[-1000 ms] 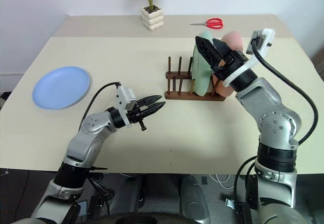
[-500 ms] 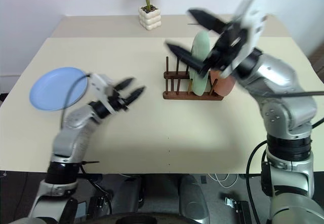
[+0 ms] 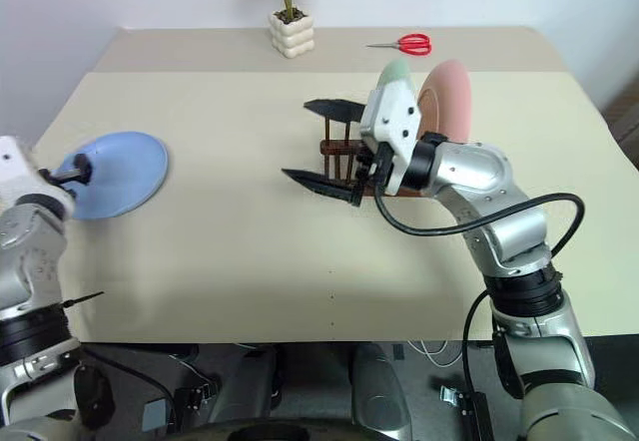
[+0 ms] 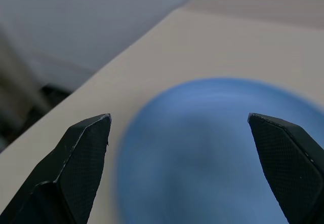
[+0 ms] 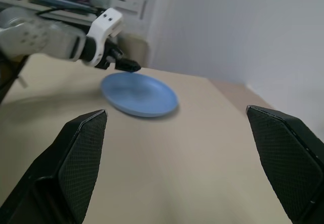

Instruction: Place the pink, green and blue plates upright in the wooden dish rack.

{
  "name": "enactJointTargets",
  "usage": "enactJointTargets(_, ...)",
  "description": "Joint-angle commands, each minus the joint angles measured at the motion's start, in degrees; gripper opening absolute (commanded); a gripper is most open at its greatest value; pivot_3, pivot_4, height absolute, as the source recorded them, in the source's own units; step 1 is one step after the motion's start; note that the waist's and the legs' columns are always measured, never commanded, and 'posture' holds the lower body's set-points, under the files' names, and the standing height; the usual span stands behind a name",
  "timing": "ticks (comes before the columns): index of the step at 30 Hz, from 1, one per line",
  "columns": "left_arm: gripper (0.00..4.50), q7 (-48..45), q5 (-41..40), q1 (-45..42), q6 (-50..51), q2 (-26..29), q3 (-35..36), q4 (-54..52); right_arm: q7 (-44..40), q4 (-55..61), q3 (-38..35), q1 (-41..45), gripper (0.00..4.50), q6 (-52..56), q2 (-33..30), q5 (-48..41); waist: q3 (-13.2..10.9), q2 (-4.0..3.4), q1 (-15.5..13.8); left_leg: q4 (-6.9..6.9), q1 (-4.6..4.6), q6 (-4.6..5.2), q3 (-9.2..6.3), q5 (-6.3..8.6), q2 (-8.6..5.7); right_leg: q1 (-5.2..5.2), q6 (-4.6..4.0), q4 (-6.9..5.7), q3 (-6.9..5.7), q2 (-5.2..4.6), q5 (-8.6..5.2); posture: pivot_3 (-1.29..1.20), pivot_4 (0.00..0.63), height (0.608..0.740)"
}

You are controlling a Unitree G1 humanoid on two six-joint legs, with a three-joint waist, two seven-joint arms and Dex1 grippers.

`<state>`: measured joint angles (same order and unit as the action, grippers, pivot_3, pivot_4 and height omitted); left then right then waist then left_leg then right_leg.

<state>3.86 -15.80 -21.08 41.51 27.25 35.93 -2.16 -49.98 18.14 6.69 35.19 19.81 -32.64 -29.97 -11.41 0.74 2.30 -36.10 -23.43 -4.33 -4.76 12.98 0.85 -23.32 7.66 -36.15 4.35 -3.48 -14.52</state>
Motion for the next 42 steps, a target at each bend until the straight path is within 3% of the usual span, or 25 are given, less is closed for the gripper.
enactJointTargets(1, 4.45, 0.6, -1.2, -1.3, 3.0, 1.3, 1.9, 1.3, -0.3, 0.2, -0.6, 0.0, 4.50, -1.4, 1.1, 0.8, 0.0, 0.05, -0.1, -0.01, 0.00, 0.00, 0.00, 0.00, 0.00, 0.00, 0.00, 0.00, 0.00, -0.01, 0.00, 0.00, 0.150, 0.730)
enactJointTargets(11, 4.45, 1.2, -3.8, -6.0, 5.8, 1.8, 4.8, 12.6, 0.4, 0.7, -1.3, -2.4, 4.50, -1.8, 2.5, 2.6, 0.1, 0.19, 0.1, 0.06, 0.01, -0.04, -0.05, -0.02, 0.00, -0.02, -0.02, -0.03, -0.06, 0.00, 0.01, 0.00, 0.150, 0.730)
enactJointTargets(14, 3.60, 1.8, -4.9, -7.0, 4.3, 0.9, 5.7, 13.3, 0.8, 0.9, -1.4, -3.0, 4.50, -1.9, 2.7, 3.1, 0.1, 0.20, 0.1, 0.05, 0.00, -0.04, -0.05, -0.02, 0.00, -0.01, -0.02, -0.02, -0.06, -0.02, 0.01, 0.00, 0.150, 0.730)
enactJointTargets(21, 0.03, 3.3, -6.1, -7.0, 2.8, 0.1, 5.6, 12.2, 0.9, 0.5, -1.7, -3.4, 4.50, -2.2, 2.9, 3.5, 0.1, 0.20, 0.1, 0.04, 0.00, -0.05, -0.04, -0.02, 0.00, -0.01, -0.02, -0.02, -0.07, -0.03, 0.01, 0.00, 0.150, 0.730)
enactJointTargets(30, 0.03, -1.9, -8.7, -9.3, -7.0, -4.7, -1.8, -2.6, 0.4, -2.6, -1.3, -0.9, 4.50, -5.0, 3.3, 6.3, 0.1, 0.34, -0.5, 0.00, -0.01, -0.12, -0.03, -0.06, -0.02, 0.01, -0.03, -0.01, -0.07, -0.05, 0.03, 0.00, 0.150, 0.730)
enactJointTargets(38, 0.03, -2.0, -3.7, -15.1, -11.4, -5.5, -14.8, -12.0, 1.2, -7.0, 2.0, 2.2, 4.50, -16.8, 2.9, 18.5, 0.1, 0.35, -0.8, 0.07, 0.03, -0.13, -0.01, -0.07, -0.02, 0.01, -0.03, 0.01, -0.06, -0.04, 0.04, 0.00, 0.150, 0.730)
enactJointTargets(42, 0.03, 0.4, -1.4, -19.4, -10.4, -8.7, -21.2, -16.0, 5.8, -11.1, 5.1, 5.0, 4.50, -24.8, 4.0, 28.9, 0.1, 0.36, -1.1, 0.02, 0.01, -0.14, -0.01, -0.08, -0.02, -0.01, -0.03, 0.00, -0.06, -0.03, 0.04, 0.00, 0.150, 0.730)
